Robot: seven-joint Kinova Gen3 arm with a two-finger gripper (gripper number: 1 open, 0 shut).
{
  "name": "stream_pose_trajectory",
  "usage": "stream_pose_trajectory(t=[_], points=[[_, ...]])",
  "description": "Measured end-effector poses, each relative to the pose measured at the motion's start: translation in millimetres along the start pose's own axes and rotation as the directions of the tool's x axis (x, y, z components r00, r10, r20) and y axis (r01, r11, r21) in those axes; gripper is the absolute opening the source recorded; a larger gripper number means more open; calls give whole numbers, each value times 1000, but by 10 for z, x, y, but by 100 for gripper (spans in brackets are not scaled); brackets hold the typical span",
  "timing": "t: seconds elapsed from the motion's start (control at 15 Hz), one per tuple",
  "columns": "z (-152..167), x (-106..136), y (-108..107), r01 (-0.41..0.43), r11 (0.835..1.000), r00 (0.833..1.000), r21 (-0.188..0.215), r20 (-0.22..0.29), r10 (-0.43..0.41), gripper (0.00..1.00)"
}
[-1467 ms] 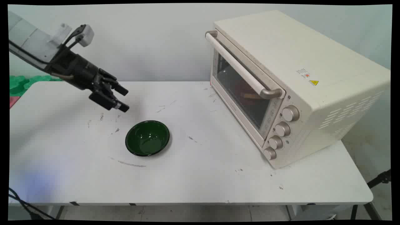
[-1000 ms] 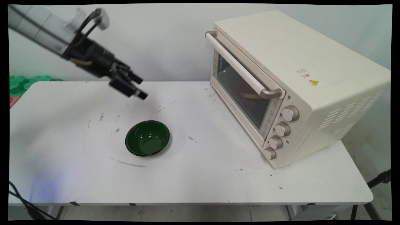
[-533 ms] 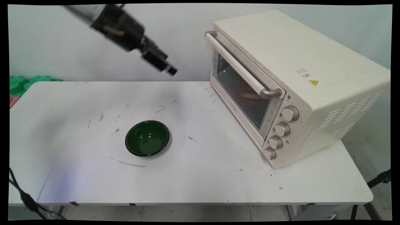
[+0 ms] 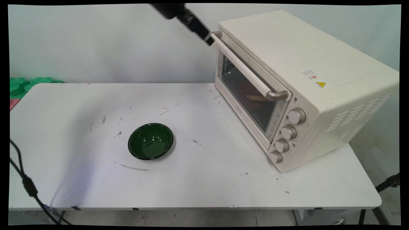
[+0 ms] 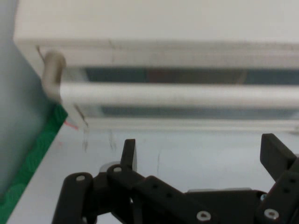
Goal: Open the oven
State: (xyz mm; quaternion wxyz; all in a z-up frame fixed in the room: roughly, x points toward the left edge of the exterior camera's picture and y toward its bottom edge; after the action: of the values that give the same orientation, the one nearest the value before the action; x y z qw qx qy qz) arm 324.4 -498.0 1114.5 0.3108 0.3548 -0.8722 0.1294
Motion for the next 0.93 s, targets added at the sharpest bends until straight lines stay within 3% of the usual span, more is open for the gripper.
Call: stream_pose_trajectory(t=[0.33, 0.93], points=[[204, 410, 5, -30, 1000, 999, 2, -18, 30, 100], [439, 659, 169, -68, 997, 998, -37, -13, 67, 100]])
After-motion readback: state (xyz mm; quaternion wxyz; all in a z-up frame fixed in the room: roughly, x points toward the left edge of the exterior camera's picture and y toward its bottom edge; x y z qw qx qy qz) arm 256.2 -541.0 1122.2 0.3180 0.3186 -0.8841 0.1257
